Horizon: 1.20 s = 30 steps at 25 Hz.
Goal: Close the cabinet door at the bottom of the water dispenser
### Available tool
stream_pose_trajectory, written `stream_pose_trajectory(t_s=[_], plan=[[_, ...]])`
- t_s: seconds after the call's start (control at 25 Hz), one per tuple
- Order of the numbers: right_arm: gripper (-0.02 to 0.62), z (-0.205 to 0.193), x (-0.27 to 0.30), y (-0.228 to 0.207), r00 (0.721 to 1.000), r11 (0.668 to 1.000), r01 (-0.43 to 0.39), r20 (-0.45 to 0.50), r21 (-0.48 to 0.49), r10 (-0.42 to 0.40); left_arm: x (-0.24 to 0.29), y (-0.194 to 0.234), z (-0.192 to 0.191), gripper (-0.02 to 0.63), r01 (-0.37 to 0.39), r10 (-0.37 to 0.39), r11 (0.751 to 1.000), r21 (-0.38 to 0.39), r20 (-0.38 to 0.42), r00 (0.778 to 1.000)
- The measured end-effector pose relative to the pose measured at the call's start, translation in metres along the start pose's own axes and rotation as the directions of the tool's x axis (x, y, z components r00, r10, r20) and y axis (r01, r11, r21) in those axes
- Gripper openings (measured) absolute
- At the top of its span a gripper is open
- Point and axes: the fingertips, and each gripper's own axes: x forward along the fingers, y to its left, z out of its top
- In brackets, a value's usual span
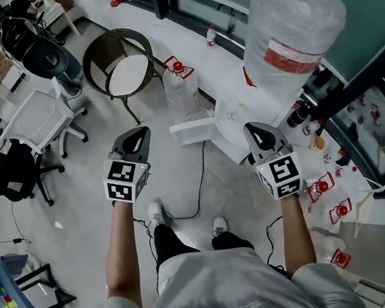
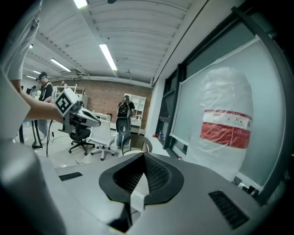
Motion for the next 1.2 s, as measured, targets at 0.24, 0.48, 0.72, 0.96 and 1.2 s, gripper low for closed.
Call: stream_pose_trajectory(t_s=[0.24,0.48,0.72,0.96,1.2], plan=[[0.028,-0.029,0.066,0.016,0.989,0.992,0.113,-0.105,0.062,-0.106,0.092,0.053,-0.037,0.021,0.196,-0.197,0.98,0.033,0.026,0.98],[0.028,-0.08,0.136,0.016,0.945,0.939,0.29,-0.208,0.185,-0.251,0.205,0.09,-0.111,0.028,0.384,-0.384,0.923,0.028,-0.025,0.923],[0.029,-0.184,0.208,0.021,0.912,0.856,0.392,-0.267,0.338,-0.312,0.305,0.08,-0.251,0.15,0.491,-0.486,0.871,-0.015,-0.161,0.859],[0.032,-0.318,0.244,0.05,0.887,0.856,0.391,-0.388,0.338,-0.252,0.365,0.038,-0.406,0.224,0.601,-0.568,0.799,-0.018,-0.354,0.743],[0.058,-0.413,0.251,0.068,0.86,0.781,0.461,-0.431,0.422,-0.274,0.415,0.029,-0.507,0.259,0.568,-0.519,0.823,-0.027,-0.445,0.73]])
